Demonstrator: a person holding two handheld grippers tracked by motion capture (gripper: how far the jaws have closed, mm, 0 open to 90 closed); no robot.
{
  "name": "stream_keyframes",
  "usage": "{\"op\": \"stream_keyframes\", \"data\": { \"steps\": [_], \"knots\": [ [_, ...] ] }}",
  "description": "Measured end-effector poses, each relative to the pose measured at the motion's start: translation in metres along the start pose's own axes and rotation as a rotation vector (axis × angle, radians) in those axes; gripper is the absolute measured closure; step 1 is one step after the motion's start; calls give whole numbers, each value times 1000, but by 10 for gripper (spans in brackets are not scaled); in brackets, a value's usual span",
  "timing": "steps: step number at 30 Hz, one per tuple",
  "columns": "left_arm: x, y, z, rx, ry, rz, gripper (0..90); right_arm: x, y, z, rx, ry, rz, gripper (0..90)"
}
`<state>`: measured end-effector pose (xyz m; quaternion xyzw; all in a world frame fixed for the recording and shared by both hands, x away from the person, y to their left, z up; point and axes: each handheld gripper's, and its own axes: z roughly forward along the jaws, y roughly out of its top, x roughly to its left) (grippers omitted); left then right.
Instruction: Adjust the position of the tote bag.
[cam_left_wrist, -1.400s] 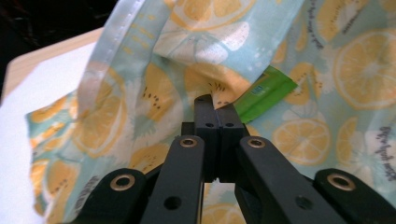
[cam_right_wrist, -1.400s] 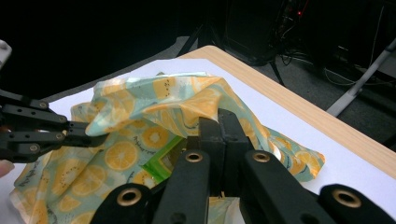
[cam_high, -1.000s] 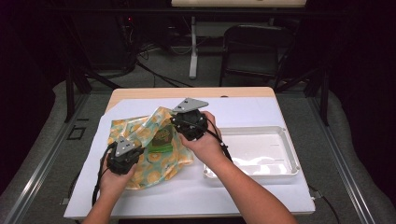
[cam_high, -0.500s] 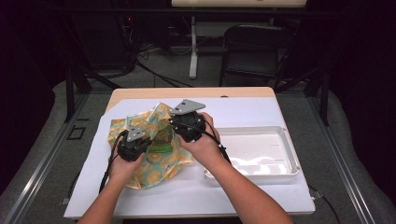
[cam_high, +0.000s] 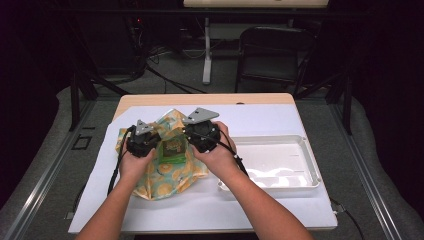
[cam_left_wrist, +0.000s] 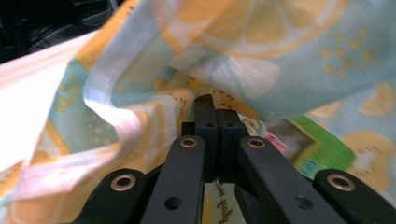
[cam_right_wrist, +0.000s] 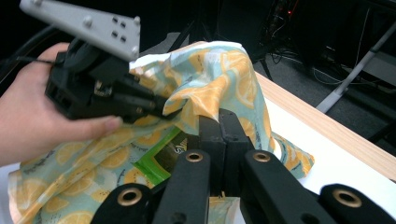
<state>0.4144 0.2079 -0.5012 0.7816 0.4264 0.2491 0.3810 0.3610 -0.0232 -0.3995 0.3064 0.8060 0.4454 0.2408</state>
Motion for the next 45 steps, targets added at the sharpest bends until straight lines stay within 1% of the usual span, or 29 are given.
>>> {"op": "stream_keyframes", "data": {
  "steps": [3, 6, 10, 11, 18, 19, 21, 22, 23, 27, 28, 29, 32, 35, 37, 39, 40, 43, 45],
  "knots": [
    [9, 3, 1, -9, 11, -29, 900, 2, -1, 2, 0, 4, -3, 900],
    [17, 4, 2, -25, 17, -50, 900, 5, -1, 5, 4, 5, -19, 900],
    [23, 4, 4, -37, 27, -79, 900, 8, -4, 9, 18, 1, -39, 900],
    [26, 3, 5, -38, 29, -82, 900, 10, -6, 11, 29, -2, -49, 900],
    [32, 3, 7, -48, 32, -103, 900, 14, -13, 17, 56, -3, -62, 900],
    [33, 3, 8, -50, 33, -106, 900, 16, -17, 20, 65, -2, -65, 900],
    [34, 4, 8, -56, 34, -114, 900, 17, -19, 22, 68, -1, -64, 900],
    [35, 5, 8, -53, 30, -111, 900, 17, -21, 23, 75, -2, -69, 900],
    [35, 5, 8, -63, 33, -116, 900, 18, -23, 25, 82, -4, -67, 899],
    [37, 7, 9, -76, 26, -135, 900, 18, -33, 33, 110, -7, -73, 897],
    [38, 7, 9, -78, 26, -134, 900, 18, -33, 33, 110, -7, -73, 897],
    [38, 8, 10, -83, 23, -129, 900, 18, -36, 37, 123, -9, -75, 895],
    [38, 8, 10, -84, 21, -133, 900, 18, -39, 41, 134, -13, -82, 895],
    [39, 7, 11, -85, 23, -132, 900, 18, -42, 46, 154, -15, -82, 896],
    [39, 7, 10, -86, 22, -133, 900, 17, -44, 50, 156, -17, -82, 896],
    [39, 7, 9, -90, 22, -136, 900, 16, -46, 55, 174, -18, -83, 896],
    [39, 7, 9, -93, 23, -136, 900, 16, -46, 55, 174, -18, -83, 896],
    [40, 8, 8, -94, 23, -136, 900, 15, -49, 64, 192, -20, -82, 897],
    [40, 7, 7, -97, 23, -137, 900, 14, -50, 66, 202, -21, -81, 899]
  ]
}}
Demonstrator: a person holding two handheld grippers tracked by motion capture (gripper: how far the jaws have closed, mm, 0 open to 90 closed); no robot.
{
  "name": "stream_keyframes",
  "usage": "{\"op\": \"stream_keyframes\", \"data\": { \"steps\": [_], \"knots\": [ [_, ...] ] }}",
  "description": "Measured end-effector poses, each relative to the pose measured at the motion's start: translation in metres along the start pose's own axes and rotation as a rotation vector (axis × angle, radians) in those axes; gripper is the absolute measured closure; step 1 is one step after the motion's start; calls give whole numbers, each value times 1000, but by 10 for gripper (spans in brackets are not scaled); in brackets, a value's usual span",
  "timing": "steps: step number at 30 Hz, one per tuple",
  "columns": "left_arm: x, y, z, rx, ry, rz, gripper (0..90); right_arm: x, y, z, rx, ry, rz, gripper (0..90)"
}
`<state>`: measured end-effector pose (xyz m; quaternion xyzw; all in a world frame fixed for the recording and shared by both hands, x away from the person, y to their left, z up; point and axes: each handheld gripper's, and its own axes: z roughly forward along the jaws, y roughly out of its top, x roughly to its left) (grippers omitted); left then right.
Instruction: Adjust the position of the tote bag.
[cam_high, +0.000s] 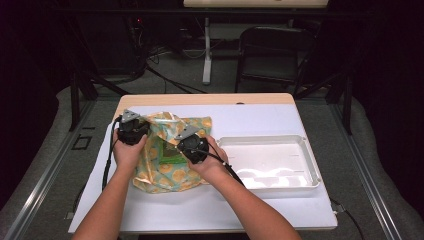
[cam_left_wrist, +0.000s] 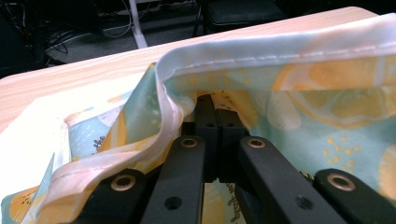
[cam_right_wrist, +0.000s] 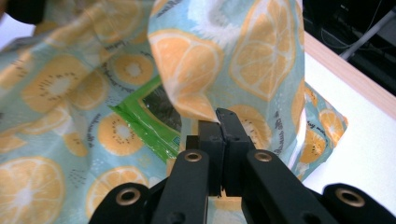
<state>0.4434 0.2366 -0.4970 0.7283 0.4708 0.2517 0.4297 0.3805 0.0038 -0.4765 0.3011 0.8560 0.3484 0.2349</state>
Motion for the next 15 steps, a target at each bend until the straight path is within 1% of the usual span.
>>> {"op": "stream_keyframes", "data": {
  "steps": [3, 4, 6, 7, 11, 12, 13, 14, 15],
  "knots": [
    [0, 0, -1, -2, -2, 0, 900, -3, -2, 8, 12, -6, 12, 900],
    [0, 0, -1, -6, 0, 1, 900, -5, -2, 10, 21, -9, 9, 900],
    [-1, 1, -3, -4, -3, 9, 900, -11, -4, 17, 28, -17, 32, 900],
    [-1, 1, -3, -4, -3, 9, 900, -11, -4, 17, 28, -17, 32, 900],
    [-1, 1, -3, -11, -1, 6, 900, -22, -6, 22, 52, -30, 61, 900],
    [0, 0, -3, -11, 1, 6, 900, -27, -7, 25, 57, -41, 78, 900],
    [0, 0, -3, -11, 1, 6, 900, -27, -7, 25, 57, -41, 78, 900],
    [-1, 0, -3, -10, 3, 9, 900, -33, -9, 28, 53, -53, 99, 900],
    [-1, 0, -3, -10, 3, 9, 900, -33, -9, 28, 53, -53, 99, 900]
  ]
}}
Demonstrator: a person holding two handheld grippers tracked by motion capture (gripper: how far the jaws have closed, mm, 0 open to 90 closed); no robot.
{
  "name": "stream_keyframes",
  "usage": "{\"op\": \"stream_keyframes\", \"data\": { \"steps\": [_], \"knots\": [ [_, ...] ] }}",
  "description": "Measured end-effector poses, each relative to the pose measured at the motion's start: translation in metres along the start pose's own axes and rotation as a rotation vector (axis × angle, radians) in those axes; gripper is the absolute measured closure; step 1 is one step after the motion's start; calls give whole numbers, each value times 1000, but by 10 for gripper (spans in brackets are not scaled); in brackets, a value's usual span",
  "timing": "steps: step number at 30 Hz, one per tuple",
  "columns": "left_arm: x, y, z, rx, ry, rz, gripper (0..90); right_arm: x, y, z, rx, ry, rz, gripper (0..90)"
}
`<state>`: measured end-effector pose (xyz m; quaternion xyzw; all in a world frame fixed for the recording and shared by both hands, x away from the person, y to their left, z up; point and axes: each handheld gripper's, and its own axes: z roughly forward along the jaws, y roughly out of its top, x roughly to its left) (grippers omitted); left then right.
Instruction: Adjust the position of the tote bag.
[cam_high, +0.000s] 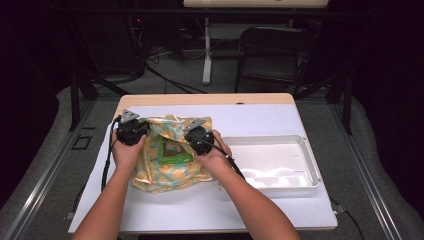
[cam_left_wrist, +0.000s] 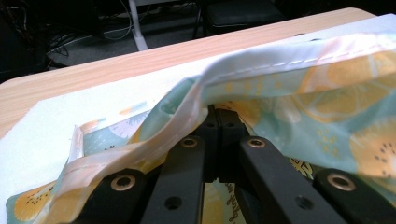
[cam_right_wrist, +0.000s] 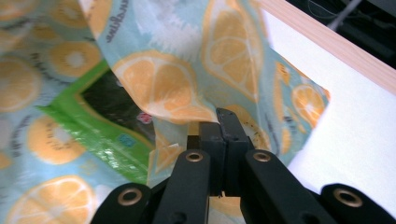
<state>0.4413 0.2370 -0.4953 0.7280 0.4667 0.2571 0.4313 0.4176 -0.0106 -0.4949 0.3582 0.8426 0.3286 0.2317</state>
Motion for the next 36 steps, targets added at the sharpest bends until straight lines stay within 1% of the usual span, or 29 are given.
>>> {"op": "stream_keyframes", "data": {
  "steps": [1, 2, 3, 4, 5, 8, 9, 14, 15, 18, 19, 20, 24, 26, 27, 28, 29, 31, 33, 36],
  "knots": [
    [0, 0, 0, 1, 0, 1, 900, -5, -1, 3, 11, -13, 4, 900],
    [0, 0, 0, 2, 1, 1, 900, -5, -1, 3, 11, -13, 4, 900],
    [1, 0, 0, 3, 4, 2, 900, -8, -2, 5, 22, -24, 8, 900],
    [1, 0, 0, 3, 4, 2, 900, -8, -2, 5, 22, -24, 8, 900],
    [2, 0, 0, 3, 6, 1, 900, -11, -2, 8, 21, -34, 20, 900],
    [3, -1, 1, 6, 9, 2, 900, -15, -3, 9, 28, -40, 18, 900],
    [3, -1, 2, 12, 11, 6, 900, -18, -3, 10, 34, -46, 25, 900],
    [4, -3, 4, 28, 11, 5, 900, -23, -4, 11, 43, -57, 41, 900],
    [4, -3, 5, 27, 14, 10, 900, -26, -4, 12, 43, -65, 51, 900],
    [2, -5, 7, 42, 15, 23, 900, -29, -4, 13, 44, -74, 58, 900],
    [2, -6, 9, 44, 15, 28, 900, -31, -5, 14, 43, -80, 73, 900],
    [1, -6, 10, 52, 16, 39, 900, -31, -5, 14, 43, -80, 73, 900],
    [-1, -9, 15, 73, 14, 51, 900, -35, -6, 16, 55, -88, 91, 900],
    [-1, -10, 16, 81, 8, 55, 900, -36, -6, 17, 70, -91, 95, 900],
    [-1, -12, 18, 92, 6, 59, 900, -35, -7, 20, 61, -100, 109, 900],
    [-1, -12, 18, 92, 6, 59, 900, -35, -7, 20, 61, -100, 109, 900],
    [-1, -13, 19, 96, 5, 59, 900, -37, -7, 21, 74, -95, 105, 900],
    [-1, -14, 21, 109, -2, 53, 900, -37, -8, 22, 70, -94, 113, 900],
    [-1, -15, 23, 125, -4, 59, 900, -37, -8, 23, 86, -95, 111, 900],
    [-2, -18, 26, 149, -4, 70, 898, -38, -10, 26, 87, -102, 118, 899]
  ]
}}
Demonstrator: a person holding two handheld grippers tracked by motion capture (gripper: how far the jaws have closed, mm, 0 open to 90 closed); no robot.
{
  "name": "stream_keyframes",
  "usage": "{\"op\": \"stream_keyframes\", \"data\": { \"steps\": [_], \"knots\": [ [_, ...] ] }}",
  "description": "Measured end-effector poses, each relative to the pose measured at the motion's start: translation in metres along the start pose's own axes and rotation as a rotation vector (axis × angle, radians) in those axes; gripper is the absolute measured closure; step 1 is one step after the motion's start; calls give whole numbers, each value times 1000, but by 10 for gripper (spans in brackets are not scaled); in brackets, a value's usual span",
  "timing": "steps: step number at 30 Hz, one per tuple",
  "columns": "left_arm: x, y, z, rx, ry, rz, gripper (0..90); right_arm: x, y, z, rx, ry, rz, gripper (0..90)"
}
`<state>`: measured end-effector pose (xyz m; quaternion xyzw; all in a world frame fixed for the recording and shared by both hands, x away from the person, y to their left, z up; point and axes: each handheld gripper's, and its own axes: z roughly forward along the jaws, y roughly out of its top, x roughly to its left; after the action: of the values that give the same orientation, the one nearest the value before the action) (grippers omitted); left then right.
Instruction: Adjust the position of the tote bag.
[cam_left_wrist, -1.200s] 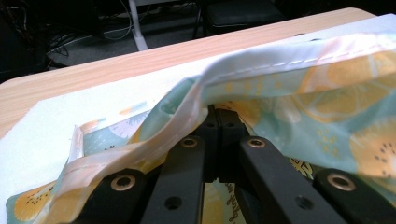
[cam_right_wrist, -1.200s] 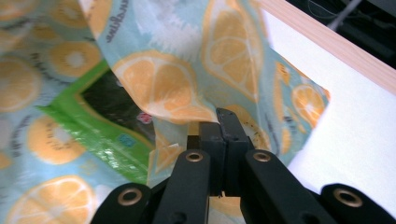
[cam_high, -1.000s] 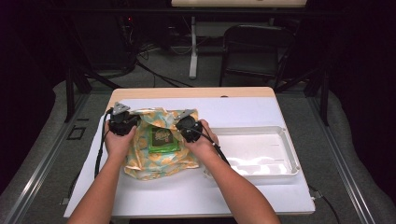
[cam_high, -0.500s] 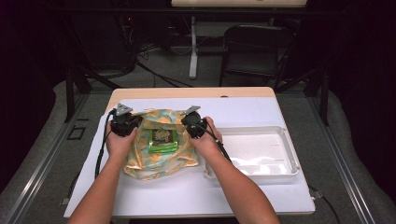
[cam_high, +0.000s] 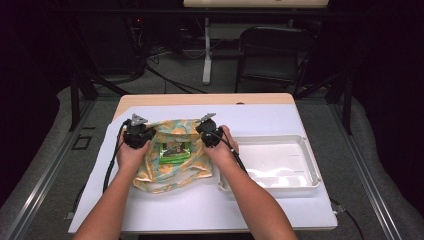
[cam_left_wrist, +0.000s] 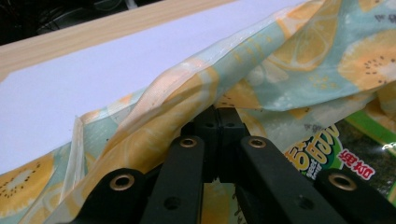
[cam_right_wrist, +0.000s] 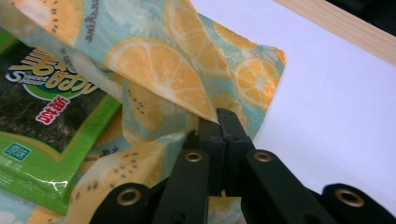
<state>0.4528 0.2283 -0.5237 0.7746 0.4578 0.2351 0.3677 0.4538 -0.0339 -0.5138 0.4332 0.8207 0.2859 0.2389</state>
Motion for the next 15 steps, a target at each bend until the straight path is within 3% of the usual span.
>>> {"op": "stream_keyframes", "data": {
  "steps": [8, 15],
  "knots": [
    [-2, -4, 9, 53, -13, 23, 893, -3, -2, 3, 31, -1, -2, 887],
    [-2, -7, 13, 75, -30, 7, 888, -3, -3, 5, 32, 16, 21, 876]
  ]
}}
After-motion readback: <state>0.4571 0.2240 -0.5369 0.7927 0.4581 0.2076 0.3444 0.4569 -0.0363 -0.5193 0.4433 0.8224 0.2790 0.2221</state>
